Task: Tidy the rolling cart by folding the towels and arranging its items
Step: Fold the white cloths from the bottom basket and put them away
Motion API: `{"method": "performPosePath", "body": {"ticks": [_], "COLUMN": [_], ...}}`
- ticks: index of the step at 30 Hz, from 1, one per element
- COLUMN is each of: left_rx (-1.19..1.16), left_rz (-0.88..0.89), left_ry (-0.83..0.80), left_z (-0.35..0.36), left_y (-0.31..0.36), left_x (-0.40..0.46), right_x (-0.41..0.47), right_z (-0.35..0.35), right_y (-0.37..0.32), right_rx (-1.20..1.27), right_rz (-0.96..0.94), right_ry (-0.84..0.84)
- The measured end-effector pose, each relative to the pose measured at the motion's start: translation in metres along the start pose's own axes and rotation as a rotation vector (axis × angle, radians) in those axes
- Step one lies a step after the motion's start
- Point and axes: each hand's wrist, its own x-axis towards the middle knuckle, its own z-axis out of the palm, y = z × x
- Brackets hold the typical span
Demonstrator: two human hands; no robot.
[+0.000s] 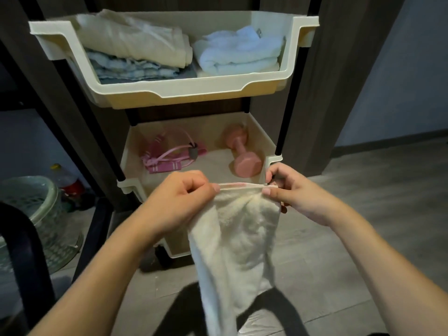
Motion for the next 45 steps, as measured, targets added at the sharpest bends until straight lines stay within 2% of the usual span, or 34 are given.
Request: {"method": "performPosePath", "body": {"ticks": [2,4,6,8,10,12,17,21,23,26,30,32,36,38,40,45], "left_rx": [0.102,0.112,0.165,0.242,0.212,0.136,0.069,0.033,0.025,0.212,0.758,0.88,0.871,0.811,0.79,0.902], "left_rz": [-0.046,-0.052,-0.022,0.033,0.089,0.117,0.13,0.119,0.115,0.101,0.157,0.171,0.361,0.432,0.438,0.527], "left_ry": [0.006,-0.034,-0.051,-0.032,-0.017,0.002,-0.001,-0.03,-0.004,0.04,-0.009,-0.047,-0.165,-0.195,-0.174,-0.049], "left_z": [-0.008,-0.012,-0.014,-0.013,-0.01,-0.007,-0.006,-0.005,-0.005,-0.004,-0.003,-0.003,0.005,0.009,0.006,-0.026], "left_y": [-0.004,-0.001,0.002,0.003,0.004,0.005,0.002,-0.004,-0.004,-0.004,0.001,0.006,0.032,0.048,0.059,0.102], "left_x": [0.001,0.0,-0.001,-0.001,-0.003,-0.003,0.0,0.003,0.004,0.006,0.002,-0.002,-0.013,-0.015,-0.015,-0.014], "right_x": [-0.007,-0.012,-0.011,-0.007,-0.003,-0.002,-0.003,-0.004,-0.002,0.0,-0.008,-0.011,-0.007,-0.004,-0.002,-0.001], "right_z": [0.008,0.014,0.017,0.016,0.015,0.019,0.028,0.032,0.035,0.033,0.023,0.019,0.015,0.012,0.005,-0.015], "right_y": [-0.021,-0.033,-0.034,-0.028,-0.022,-0.022,-0.027,-0.031,-0.035,-0.038,-0.048,-0.055,-0.069,-0.079,-0.091,-0.137], "right_rx": [0.03,0.007,-0.104,-0.305,-0.515,-0.636,-0.501,-0.683,-0.698,-0.637,-0.548,-0.606,-0.885,-0.918,-0.925,-0.949], "right_rz": [-0.051,-0.092,-0.127,-0.159,-0.177,-0.195,-0.142,-0.196,-0.279,-0.383,-0.341,-0.291,-0.254,-0.236,-0.227,-0.212], "right_ry": [-0.13,-0.18,-0.112,0.041,0.164,0.184,0.024,-0.039,-0.002,0.06,0.069,0.076,0.181,0.203,0.218,0.26]}}
